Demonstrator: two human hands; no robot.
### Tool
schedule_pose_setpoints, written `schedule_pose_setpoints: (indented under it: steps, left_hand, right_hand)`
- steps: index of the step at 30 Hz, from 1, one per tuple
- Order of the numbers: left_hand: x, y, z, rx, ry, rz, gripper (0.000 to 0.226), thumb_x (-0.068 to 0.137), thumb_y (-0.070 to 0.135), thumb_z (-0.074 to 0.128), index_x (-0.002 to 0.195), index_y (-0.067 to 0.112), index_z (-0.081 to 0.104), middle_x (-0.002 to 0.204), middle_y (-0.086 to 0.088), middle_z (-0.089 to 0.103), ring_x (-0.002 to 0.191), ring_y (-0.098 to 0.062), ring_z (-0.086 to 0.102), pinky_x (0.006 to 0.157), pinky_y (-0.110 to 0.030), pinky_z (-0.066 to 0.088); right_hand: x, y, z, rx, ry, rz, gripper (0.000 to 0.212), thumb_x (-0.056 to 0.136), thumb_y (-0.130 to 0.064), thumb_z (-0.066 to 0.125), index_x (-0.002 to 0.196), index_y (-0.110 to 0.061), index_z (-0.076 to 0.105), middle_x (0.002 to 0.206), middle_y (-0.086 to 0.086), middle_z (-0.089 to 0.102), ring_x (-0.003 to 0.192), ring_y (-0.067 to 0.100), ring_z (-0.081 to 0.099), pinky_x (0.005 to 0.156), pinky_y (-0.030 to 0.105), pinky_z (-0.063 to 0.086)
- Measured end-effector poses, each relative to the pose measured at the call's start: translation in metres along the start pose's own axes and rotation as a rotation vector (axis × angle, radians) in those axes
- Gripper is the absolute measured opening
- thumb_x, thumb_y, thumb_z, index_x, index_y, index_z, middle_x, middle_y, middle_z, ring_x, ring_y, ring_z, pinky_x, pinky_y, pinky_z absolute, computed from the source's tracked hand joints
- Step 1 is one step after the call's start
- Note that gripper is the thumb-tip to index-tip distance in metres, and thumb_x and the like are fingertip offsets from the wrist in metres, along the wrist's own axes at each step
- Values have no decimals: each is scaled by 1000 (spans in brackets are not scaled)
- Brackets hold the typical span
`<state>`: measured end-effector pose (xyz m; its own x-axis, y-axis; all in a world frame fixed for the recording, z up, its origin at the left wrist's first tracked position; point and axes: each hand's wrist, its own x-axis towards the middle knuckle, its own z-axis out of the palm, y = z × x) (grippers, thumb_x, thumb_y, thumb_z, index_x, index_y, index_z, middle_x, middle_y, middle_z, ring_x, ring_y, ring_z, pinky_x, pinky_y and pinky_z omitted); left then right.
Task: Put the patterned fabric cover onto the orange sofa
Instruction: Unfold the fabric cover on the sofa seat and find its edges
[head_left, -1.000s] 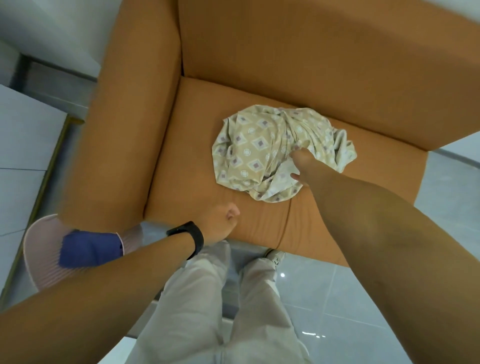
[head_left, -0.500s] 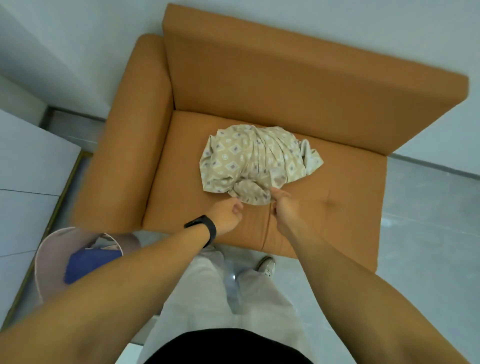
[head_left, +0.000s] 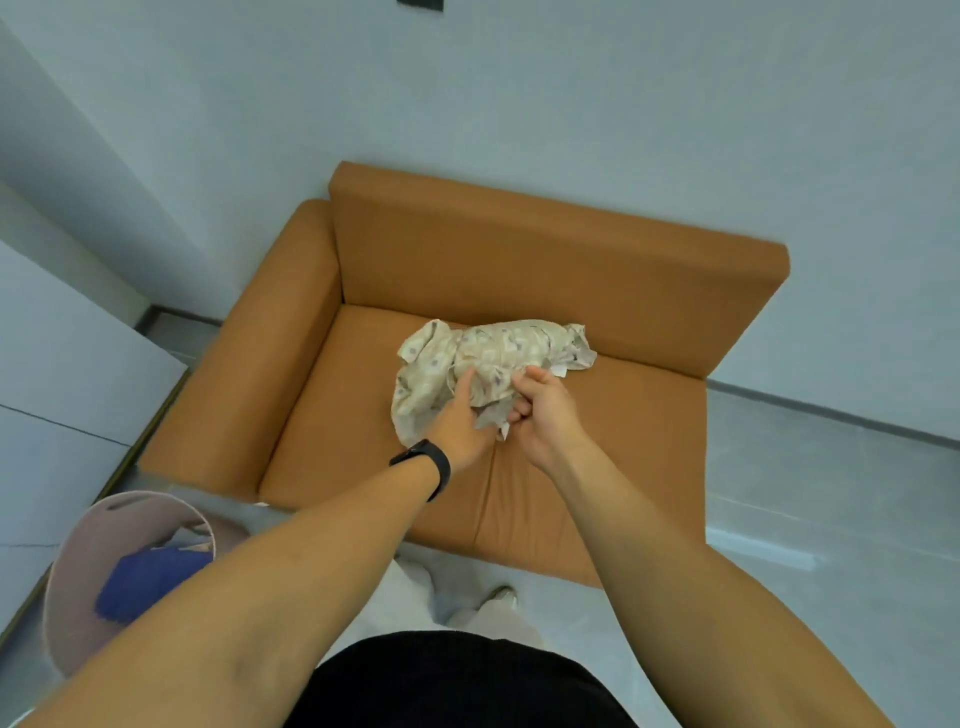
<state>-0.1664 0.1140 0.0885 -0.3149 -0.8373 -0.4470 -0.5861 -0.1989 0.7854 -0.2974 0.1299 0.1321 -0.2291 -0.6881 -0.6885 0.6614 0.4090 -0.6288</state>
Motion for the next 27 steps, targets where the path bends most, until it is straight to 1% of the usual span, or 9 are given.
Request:
schedule_pose_setpoints:
  steps: [2, 4, 8, 14, 17, 19, 22, 24, 27]
  left_hand:
    - [4, 26, 2, 64, 9, 20, 55, 97, 28, 58, 146, 33, 33, 87, 2, 57, 78, -15, 58, 72, -34, 50]
    - [10, 40, 0, 184, 36, 41, 16, 99, 30, 51, 113, 22, 54, 86, -6, 62, 78, -27, 62, 72, -42, 51]
    - [14, 67, -4, 241, 167, 143, 28, 100, 14, 39, 73, 18, 39, 68, -5, 45, 63, -27, 43, 60, -37, 34]
    - [18, 100, -24, 135, 254, 174, 24, 106, 20, 34, 86, 14, 46, 84, -21, 61, 62, -24, 46, 58, -37, 35]
    - [16, 110, -32, 58, 294, 289, 20, 106, 20, 36, 92, 16, 49, 80, -9, 60, 63, -17, 48, 57, -34, 35]
    - [17, 120, -41, 47, 312, 363, 17, 106, 20, 39, 98, 13, 52, 72, 0, 54, 58, -13, 44, 56, -32, 33]
    - [22, 133, -62, 40, 348, 435, 13, 105, 17, 40, 103, 15, 53, 73, 6, 53, 60, -9, 46, 55, -29, 32]
    - [24, 136, -76, 31, 379, 465, 11, 104, 16, 42, 104, 18, 53, 80, 7, 56, 66, -7, 50, 57, -26, 34]
    - [23, 125, -98, -67, 436, 427, 11, 104, 16, 43, 105, 20, 53, 87, 4, 60, 71, -9, 53, 58, -24, 38]
  right_hand:
    - [-12, -21, -1, 14, -27, -42, 37, 97, 0, 56, 130, -14, 49, 74, 0, 50, 50, 9, 36, 51, 26, 33]
    - [-19, -34, -1, 11, -54, -70, 39, 97, 0, 56, 130, -20, 49, 74, 0, 50, 50, 9, 35, 52, 26, 34]
    - [-25, -59, -21, 8, -93, -160, 45, 98, -1, 54, 133, -29, 53, 79, 2, 56, 53, 9, 37, 54, 25, 36]
    - [-20, -79, -38, -316, 5, -327, 35, 91, -2, 54, 116, -20, 72, 96, 2, 67, 71, 11, 55, 69, 26, 48]
    - [-20, -69, -40, -697, 92, -442, 34, 90, -7, 54, 116, -24, 67, 86, -5, 62, 65, 10, 52, 58, 20, 43]
    - [-18, -61, -38, -913, 172, -489, 10, 92, -20, 57, 89, -21, 67, 80, -3, 61, 70, 19, 57, 56, 29, 43]
    - [-8, -51, -26, -1061, 253, -547, 39, 95, -44, 51, 62, -24, 54, 79, 0, 58, 94, 36, 57, 60, 27, 34]
    - [-6, -52, -11, -1108, 281, -585, 38, 96, -42, 47, 62, -27, 49, 90, -1, 53, 100, 33, 50, 63, 21, 26]
    - [-17, -54, 12, -1015, 243, -599, 26, 96, -29, 50, 77, -12, 54, 90, -6, 49, 89, 20, 42, 64, 31, 30]
